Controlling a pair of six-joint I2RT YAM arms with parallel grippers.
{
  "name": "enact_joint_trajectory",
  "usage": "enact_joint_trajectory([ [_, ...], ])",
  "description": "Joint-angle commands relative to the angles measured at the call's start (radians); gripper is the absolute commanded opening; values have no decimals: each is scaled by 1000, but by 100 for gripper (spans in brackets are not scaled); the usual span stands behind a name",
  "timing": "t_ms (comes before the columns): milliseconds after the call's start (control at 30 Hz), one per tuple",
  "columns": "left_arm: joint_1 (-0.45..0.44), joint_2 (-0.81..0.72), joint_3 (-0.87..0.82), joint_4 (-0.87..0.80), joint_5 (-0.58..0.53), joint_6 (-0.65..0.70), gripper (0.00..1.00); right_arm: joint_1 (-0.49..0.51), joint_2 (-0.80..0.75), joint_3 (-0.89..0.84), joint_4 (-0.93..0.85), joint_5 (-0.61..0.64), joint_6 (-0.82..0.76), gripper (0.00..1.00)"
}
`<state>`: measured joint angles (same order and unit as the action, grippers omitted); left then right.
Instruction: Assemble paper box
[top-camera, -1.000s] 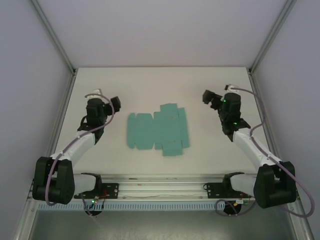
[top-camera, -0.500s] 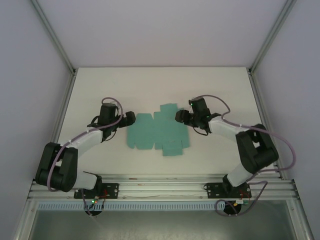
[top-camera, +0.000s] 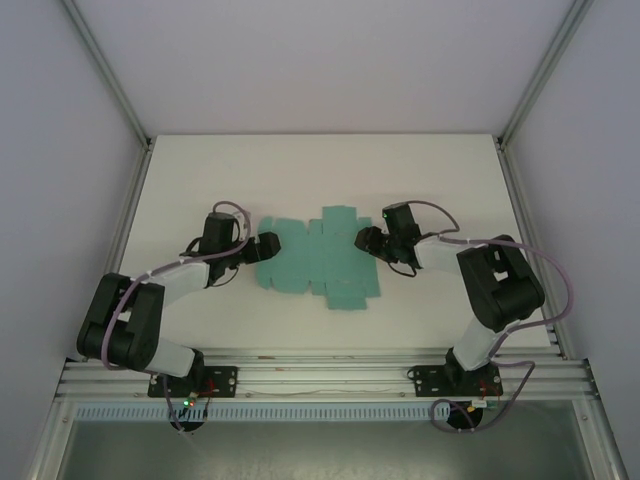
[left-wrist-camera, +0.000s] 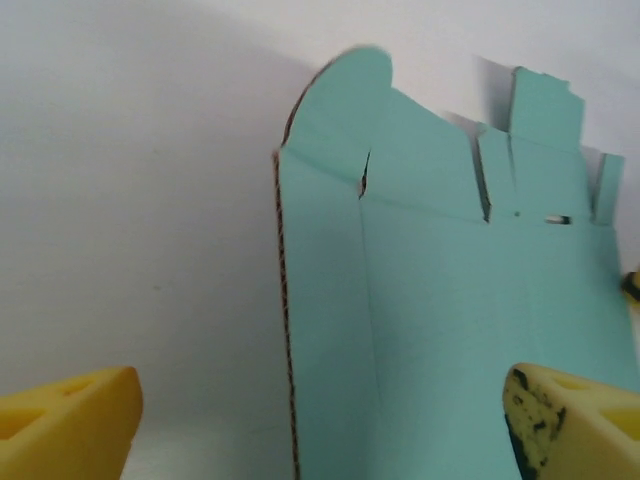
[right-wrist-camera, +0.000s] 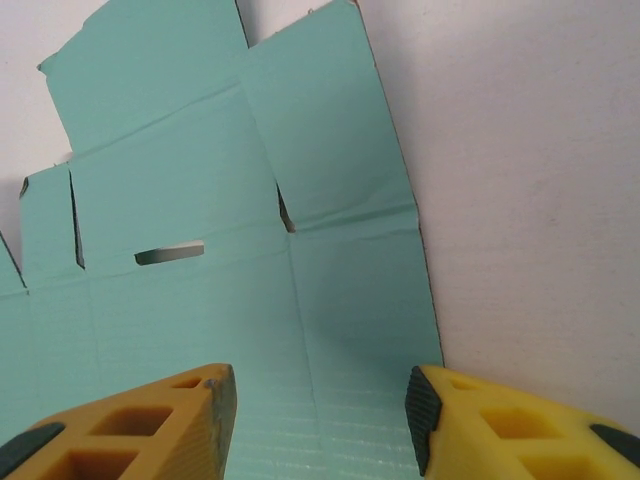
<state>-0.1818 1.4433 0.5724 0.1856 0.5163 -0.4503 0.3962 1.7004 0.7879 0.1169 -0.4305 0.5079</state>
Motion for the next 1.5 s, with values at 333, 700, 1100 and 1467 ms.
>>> enact_joint_trajectory([
  [333, -6, 115, -34, 308, 190, -97, 44, -14, 56, -56, 48, -8, -77, 49],
  [700, -6, 26, -29, 367, 181, -123, 0, -53, -142, 17, -23, -65, -189, 71],
  [1100, -5, -252, 8, 410, 251, -230, 0, -251, -325, -43, 68, -457, -200, 81],
  [1467, -5, -376, 2, 356, 226, -232, 0, -267, -280, -35, 133, -703, -212, 56],
])
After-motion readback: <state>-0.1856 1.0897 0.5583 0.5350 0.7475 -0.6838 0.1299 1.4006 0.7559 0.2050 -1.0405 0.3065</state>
